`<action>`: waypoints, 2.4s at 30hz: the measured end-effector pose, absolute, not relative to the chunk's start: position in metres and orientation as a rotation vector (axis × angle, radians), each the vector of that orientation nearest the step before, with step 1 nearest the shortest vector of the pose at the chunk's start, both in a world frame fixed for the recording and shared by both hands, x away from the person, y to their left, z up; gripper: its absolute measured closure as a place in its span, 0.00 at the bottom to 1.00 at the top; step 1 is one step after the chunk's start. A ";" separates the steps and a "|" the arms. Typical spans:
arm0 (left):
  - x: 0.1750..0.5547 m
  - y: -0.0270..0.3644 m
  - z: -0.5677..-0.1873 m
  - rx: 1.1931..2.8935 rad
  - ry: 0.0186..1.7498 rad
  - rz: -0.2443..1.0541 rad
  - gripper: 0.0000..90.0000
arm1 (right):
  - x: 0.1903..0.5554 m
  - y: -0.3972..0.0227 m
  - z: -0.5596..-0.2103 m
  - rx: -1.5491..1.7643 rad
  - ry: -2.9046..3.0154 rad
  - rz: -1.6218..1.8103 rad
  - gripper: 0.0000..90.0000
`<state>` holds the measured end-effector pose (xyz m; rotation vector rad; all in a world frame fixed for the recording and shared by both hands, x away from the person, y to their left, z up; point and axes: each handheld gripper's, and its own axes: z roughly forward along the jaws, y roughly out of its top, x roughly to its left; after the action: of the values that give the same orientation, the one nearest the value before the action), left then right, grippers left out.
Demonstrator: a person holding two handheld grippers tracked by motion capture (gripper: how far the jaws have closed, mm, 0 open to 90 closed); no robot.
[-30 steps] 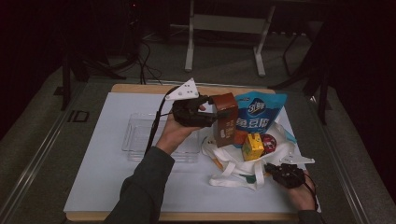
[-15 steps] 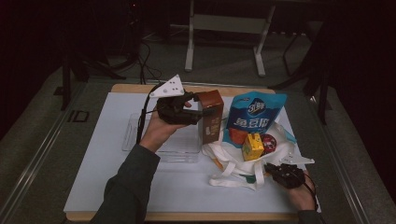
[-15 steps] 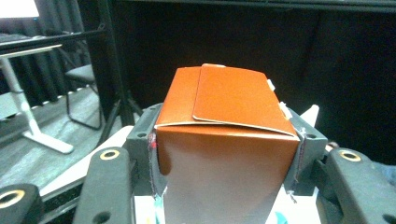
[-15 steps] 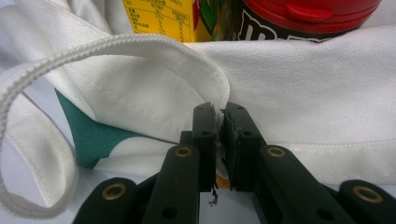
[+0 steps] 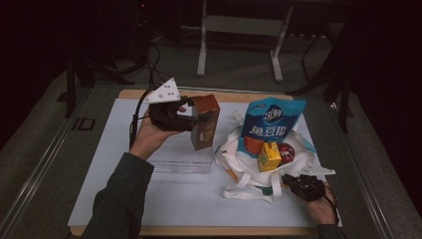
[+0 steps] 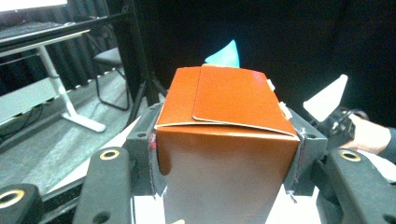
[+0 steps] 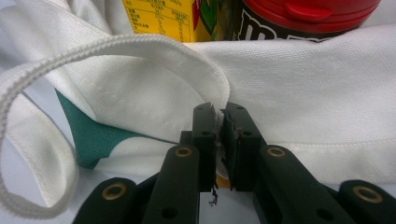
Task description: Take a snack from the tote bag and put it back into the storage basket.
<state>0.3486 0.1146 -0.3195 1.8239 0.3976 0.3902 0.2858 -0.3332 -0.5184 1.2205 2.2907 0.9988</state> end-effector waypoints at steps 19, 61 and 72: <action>0.345 0.146 -0.326 2.027 0.390 0.437 0.48 | 0.286 -0.332 -0.518 1.218 2.289 0.991 0.92; 0.376 0.145 -0.400 2.256 0.501 0.224 0.42 | 0.285 -0.333 -0.519 1.220 2.287 0.995 0.92; 0.382 0.111 -0.421 2.303 0.482 0.144 0.39 | 0.285 -0.333 -0.519 1.218 2.288 0.995 0.92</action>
<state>0.3817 0.1108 -0.4206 2.3032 0.4816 0.1436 0.2854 -0.3327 -0.5186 1.2179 2.2876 0.9949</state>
